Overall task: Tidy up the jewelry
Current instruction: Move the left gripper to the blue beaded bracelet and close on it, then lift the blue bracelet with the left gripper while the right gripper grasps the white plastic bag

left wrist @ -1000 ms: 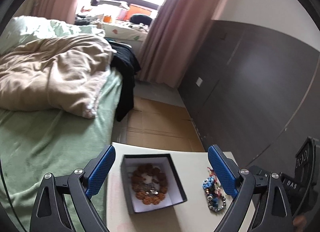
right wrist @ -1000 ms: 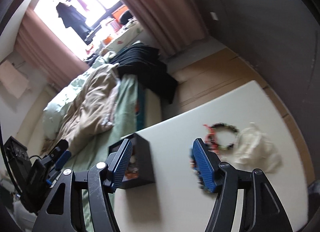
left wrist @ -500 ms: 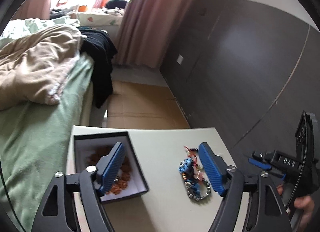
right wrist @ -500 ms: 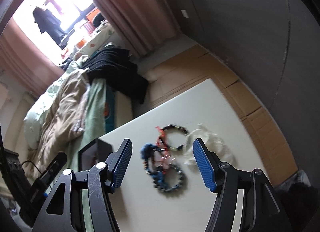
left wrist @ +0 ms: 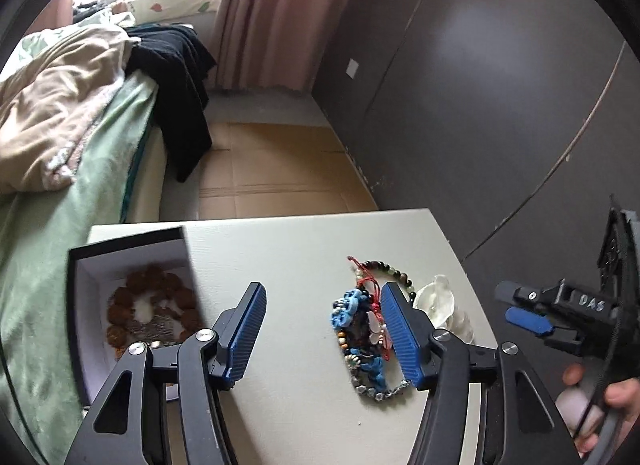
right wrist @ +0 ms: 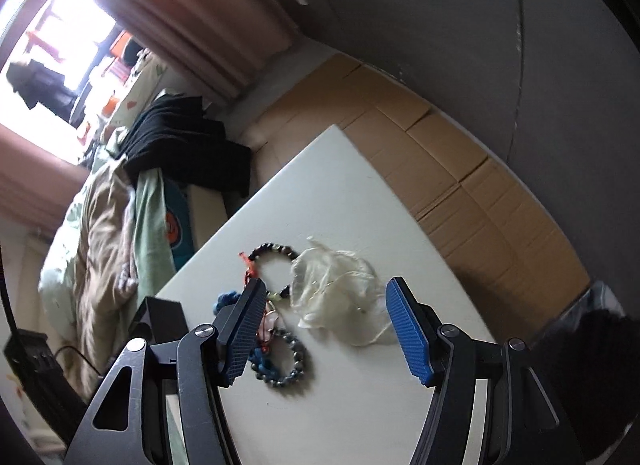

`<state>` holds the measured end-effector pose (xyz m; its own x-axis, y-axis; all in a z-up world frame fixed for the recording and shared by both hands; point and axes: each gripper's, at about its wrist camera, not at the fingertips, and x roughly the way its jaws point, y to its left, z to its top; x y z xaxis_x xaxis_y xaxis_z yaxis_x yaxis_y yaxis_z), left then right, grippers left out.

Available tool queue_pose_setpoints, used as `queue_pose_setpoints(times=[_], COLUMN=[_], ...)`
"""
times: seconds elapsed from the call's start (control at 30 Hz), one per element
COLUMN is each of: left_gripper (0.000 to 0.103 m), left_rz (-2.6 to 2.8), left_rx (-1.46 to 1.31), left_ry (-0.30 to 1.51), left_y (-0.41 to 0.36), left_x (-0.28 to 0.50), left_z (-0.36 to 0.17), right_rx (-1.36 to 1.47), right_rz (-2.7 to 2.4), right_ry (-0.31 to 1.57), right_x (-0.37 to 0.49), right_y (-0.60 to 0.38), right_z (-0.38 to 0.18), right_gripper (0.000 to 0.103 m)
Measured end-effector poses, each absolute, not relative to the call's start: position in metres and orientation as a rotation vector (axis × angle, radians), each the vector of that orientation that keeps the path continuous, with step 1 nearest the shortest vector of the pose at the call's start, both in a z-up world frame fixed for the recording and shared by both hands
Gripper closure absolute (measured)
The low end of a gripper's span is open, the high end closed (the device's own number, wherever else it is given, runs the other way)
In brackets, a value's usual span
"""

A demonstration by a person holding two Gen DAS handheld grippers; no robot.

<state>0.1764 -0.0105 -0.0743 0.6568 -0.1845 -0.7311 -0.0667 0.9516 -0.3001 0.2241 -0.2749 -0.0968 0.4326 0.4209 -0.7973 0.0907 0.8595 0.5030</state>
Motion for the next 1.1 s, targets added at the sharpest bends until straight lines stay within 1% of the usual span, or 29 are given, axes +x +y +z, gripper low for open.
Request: queue_pose_setpoints(times=[0.3, 0.37, 0.6, 0.63, 0.67, 0.7, 0.73, 0.83, 1.1], left_gripper=[0.043, 0.048, 0.052, 0.058, 0.071, 0.079, 0.09, 0.093, 0.094], left_rz=[-0.061, -0.054, -0.056, -0.06, -0.062, -0.063, -0.065, -0.056, -0.049], left_rx=[-0.26, -0.255, -0.244, -0.245, -0.247, -0.252, -0.26, -0.258, -0.346], left_ry=[0.909, 0.926, 0.94, 0.938, 0.939, 0.945, 0.952, 0.926, 0.887], left_y=[-0.039, -0.042, -0.047, -0.047, -0.046, -0.045, -0.043, -0.041, -0.022], left_x=[0.194, 0.198, 0.204, 0.205, 0.206, 0.206, 0.207, 0.202, 0.189], left_z=[-0.103, -0.11, -0.127, -0.128, -0.13, -0.132, -0.135, -0.132, -0.112], right_rx=[0.564, 0.565, 0.54, 0.532, 0.52, 0.512, 0.503, 0.477, 0.398], right_rz=[0.184, 0.191, 0.22, 0.221, 0.223, 0.224, 0.221, 0.215, 0.195], right_ry=[1.144, 1.145, 1.171, 1.177, 1.186, 1.191, 1.197, 1.226, 1.27], right_x=[0.228, 0.228, 0.229, 0.23, 0.231, 0.232, 0.234, 0.239, 0.244], right_y=[-0.283, -0.282, -0.273, -0.271, -0.268, -0.266, -0.264, -0.257, -0.24], right_z=[-0.104, -0.103, -0.107, -0.108, -0.11, -0.112, -0.115, -0.123, -0.139], right_gripper=[0.039, 0.039, 0.039, 0.039, 0.039, 0.039, 0.039, 0.039, 0.039])
